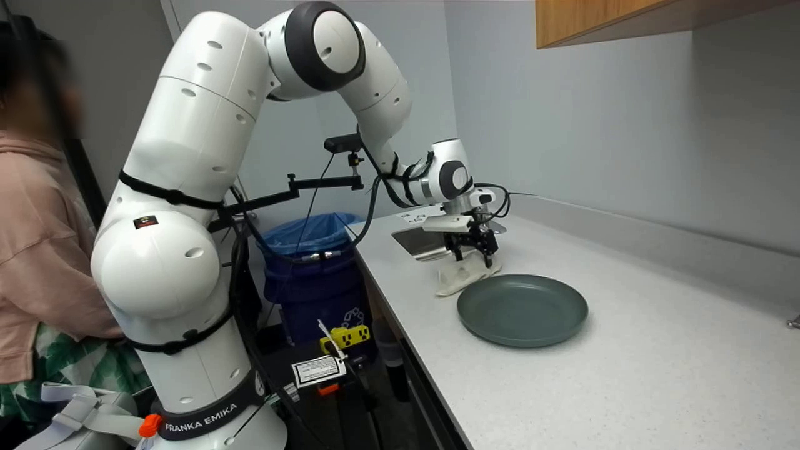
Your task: Wipe the grey plate with the white cloth on the countertop
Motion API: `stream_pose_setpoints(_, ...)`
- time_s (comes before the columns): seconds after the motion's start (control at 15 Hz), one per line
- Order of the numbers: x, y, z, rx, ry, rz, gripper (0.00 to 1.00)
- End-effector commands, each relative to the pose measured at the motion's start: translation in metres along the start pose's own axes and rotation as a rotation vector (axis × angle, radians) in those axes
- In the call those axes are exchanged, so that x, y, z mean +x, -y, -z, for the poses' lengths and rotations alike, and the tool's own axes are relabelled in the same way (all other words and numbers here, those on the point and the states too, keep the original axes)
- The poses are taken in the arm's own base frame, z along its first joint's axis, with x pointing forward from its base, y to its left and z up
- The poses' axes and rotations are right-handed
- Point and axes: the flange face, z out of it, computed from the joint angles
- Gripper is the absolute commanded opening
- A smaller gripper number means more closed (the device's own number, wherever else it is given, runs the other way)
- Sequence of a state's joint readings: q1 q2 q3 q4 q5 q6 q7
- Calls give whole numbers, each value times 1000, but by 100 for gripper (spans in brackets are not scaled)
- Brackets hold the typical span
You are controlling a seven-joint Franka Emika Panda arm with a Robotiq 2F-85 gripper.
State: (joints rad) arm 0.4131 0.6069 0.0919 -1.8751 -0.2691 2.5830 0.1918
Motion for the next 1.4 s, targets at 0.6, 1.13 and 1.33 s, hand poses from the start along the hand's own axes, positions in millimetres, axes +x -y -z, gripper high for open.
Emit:
stream_pose_setpoints(0.6,20,-10,46,-32,-57,-38,13)
stream_pose_setpoints(1.13,10,-74,157,-138,-162,-61,2)
stream_pose_setpoints(1.33,-5,-114,185,-218,-212,-116,2)
